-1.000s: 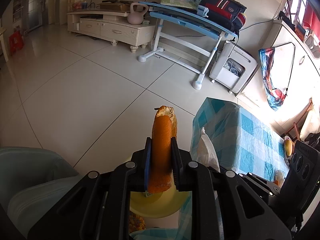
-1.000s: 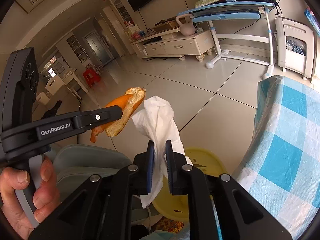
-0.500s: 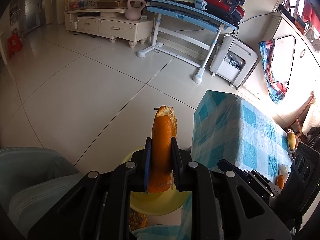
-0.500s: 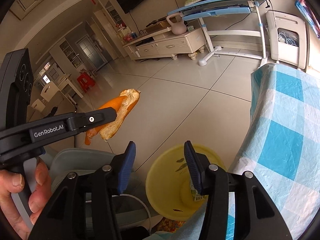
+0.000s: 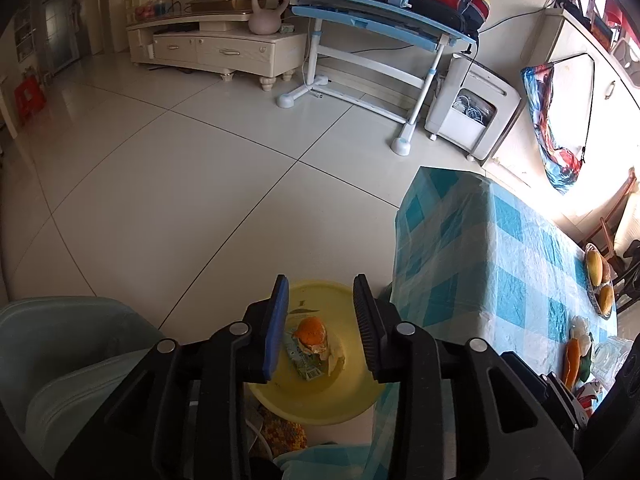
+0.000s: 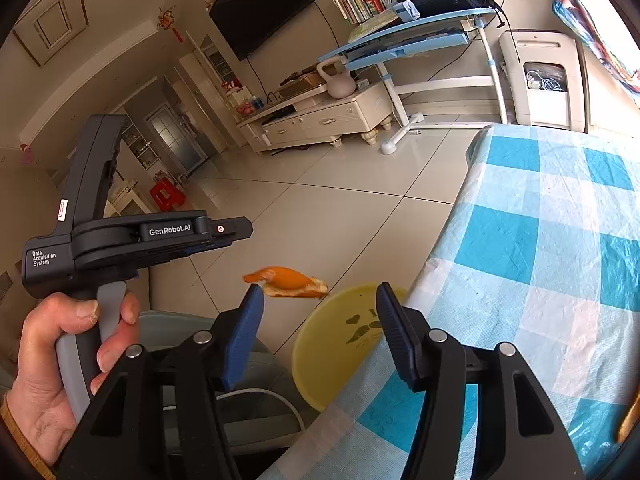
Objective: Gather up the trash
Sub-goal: 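Open both grippers over the yellow basin to drop the bread and tissue, then move both open tools back over the table toward the remaining bread and tissue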
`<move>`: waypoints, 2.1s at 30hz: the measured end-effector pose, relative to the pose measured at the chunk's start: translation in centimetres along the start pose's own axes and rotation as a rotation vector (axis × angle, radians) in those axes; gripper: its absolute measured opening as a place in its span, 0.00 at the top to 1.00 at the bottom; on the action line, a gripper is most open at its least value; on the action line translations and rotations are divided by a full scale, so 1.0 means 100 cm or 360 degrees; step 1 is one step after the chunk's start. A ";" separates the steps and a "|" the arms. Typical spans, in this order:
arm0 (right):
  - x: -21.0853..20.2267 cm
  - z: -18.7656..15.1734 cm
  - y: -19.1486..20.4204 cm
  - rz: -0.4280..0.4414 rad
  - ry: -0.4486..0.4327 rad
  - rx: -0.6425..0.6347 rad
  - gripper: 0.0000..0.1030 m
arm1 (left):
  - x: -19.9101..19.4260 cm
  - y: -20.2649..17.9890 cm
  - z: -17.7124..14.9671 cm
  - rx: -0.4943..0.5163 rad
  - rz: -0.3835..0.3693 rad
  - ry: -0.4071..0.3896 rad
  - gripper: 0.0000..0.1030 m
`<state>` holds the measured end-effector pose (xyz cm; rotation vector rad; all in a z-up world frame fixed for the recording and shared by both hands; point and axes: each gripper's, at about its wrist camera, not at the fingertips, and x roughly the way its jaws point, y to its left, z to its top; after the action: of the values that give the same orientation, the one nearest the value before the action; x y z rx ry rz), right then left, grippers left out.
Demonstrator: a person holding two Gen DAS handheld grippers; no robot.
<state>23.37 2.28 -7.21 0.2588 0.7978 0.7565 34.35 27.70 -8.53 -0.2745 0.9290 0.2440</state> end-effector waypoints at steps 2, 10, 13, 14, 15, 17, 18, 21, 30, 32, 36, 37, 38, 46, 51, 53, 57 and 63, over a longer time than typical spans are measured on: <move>-0.001 0.000 -0.001 -0.0001 -0.0007 0.0004 0.44 | -0.001 0.001 0.000 -0.0001 0.0010 -0.0007 0.61; -0.002 0.000 -0.002 -0.0027 -0.0046 -0.0017 0.42 | -0.006 0.002 0.002 0.0001 0.0040 -0.0040 0.51; -0.004 -0.003 0.002 -0.0049 -0.0065 -0.0062 0.40 | -0.010 0.000 0.002 0.0018 0.0062 -0.0066 0.47; -0.005 -0.004 0.003 -0.0056 -0.0074 -0.0077 0.40 | -0.011 -0.001 0.002 0.0026 0.0069 -0.0075 0.46; -0.007 -0.005 0.004 -0.0064 -0.0083 -0.0091 0.39 | -0.013 -0.002 0.002 0.0034 0.0076 -0.0084 0.45; -0.008 -0.006 0.006 -0.0081 -0.0100 -0.0111 0.38 | -0.015 -0.005 0.002 0.0053 0.0094 -0.0100 0.44; -0.008 -0.006 0.007 -0.0089 -0.0107 -0.0119 0.37 | -0.017 -0.005 0.002 0.0064 0.0103 -0.0109 0.43; -0.010 -0.007 0.008 -0.0117 -0.0129 -0.0131 0.35 | -0.021 -0.008 0.002 0.0096 0.0132 -0.0133 0.40; -0.016 -0.010 0.019 -0.0225 -0.0219 -0.0253 0.27 | -0.032 -0.017 0.000 0.0183 0.0218 -0.0208 0.33; -0.019 -0.013 0.024 -0.0255 -0.0256 -0.0294 0.26 | -0.036 -0.018 -0.001 0.0197 0.0232 -0.0230 0.31; -0.022 -0.015 0.027 -0.0295 -0.0287 -0.0332 0.23 | -0.043 -0.021 -0.003 0.0228 0.0260 -0.0278 0.28; -0.024 -0.016 0.027 -0.0297 -0.0283 -0.0331 0.23 | -0.045 -0.022 -0.004 0.0235 0.0266 -0.0291 0.27; -0.025 -0.016 0.027 -0.0297 -0.0278 -0.0330 0.23 | -0.047 -0.023 -0.004 0.0242 0.0271 -0.0303 0.27; -0.058 -0.034 0.027 -0.0309 -0.0294 -0.0333 0.23 | -0.064 -0.027 -0.008 0.0272 0.0282 -0.0403 0.21; -0.081 -0.038 0.031 -0.0315 -0.0324 -0.0321 0.22 | -0.074 -0.035 -0.012 0.0319 0.0282 -0.0460 0.20; -0.088 -0.039 0.032 -0.0316 -0.0328 -0.0317 0.22 | -0.078 -0.039 -0.013 0.0342 0.0287 -0.0483 0.19; -0.100 -0.045 0.035 -0.0324 -0.0322 -0.0336 0.20 | -0.082 -0.045 -0.015 0.0387 0.0289 -0.0511 0.17; -0.122 -0.054 0.032 -0.0353 -0.0321 -0.0339 0.18 | -0.088 -0.057 -0.020 0.0466 0.0299 -0.0552 0.16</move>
<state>12.21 -4.33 -2.68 0.0522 0.5392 0.5898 29.60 20.85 -1.79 0.1249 0.6349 0.3128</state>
